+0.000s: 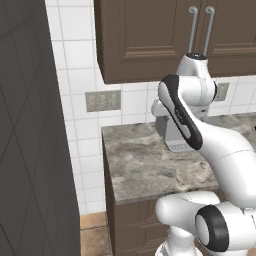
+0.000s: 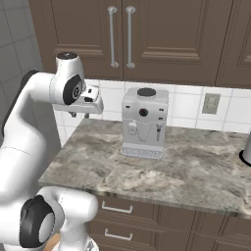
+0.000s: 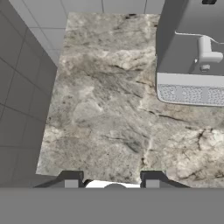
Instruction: Move the bowls from the cabinet to the plates on the dining table.
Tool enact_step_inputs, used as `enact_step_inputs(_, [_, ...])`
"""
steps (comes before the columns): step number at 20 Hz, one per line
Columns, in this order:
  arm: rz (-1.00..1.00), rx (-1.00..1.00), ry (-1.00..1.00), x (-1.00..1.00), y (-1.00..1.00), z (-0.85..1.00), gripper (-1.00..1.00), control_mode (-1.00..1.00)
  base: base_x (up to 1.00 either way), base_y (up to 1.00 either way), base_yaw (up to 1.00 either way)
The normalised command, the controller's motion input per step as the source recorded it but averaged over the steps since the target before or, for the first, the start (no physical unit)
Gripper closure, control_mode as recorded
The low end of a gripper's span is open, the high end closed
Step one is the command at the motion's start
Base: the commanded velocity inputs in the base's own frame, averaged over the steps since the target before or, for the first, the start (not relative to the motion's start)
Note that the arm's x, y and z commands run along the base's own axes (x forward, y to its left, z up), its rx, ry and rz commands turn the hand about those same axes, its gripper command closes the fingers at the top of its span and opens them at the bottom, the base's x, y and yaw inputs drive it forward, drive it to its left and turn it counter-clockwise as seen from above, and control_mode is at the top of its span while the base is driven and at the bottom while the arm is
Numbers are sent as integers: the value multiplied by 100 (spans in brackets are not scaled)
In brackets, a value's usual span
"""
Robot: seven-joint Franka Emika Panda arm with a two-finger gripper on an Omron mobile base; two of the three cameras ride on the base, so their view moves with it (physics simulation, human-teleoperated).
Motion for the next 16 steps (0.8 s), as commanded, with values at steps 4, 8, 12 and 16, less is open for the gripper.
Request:
enact_step_inputs(4, [4, 0, 0, 1, -3, 1, -100, -100, 0, 0, 0])
enact_step_inputs(8, [7, 0, -7, 0, -22, 17, -100, -100, 0, 0, 0])
enact_step_inputs(12, [14, 0, -15, 0, -38, 16, -100, -100, 0, 0, 0])
enact_step_inputs(16, [13, 0, -18, 1, -27, 24, -100, -100, 0, 0, 0])
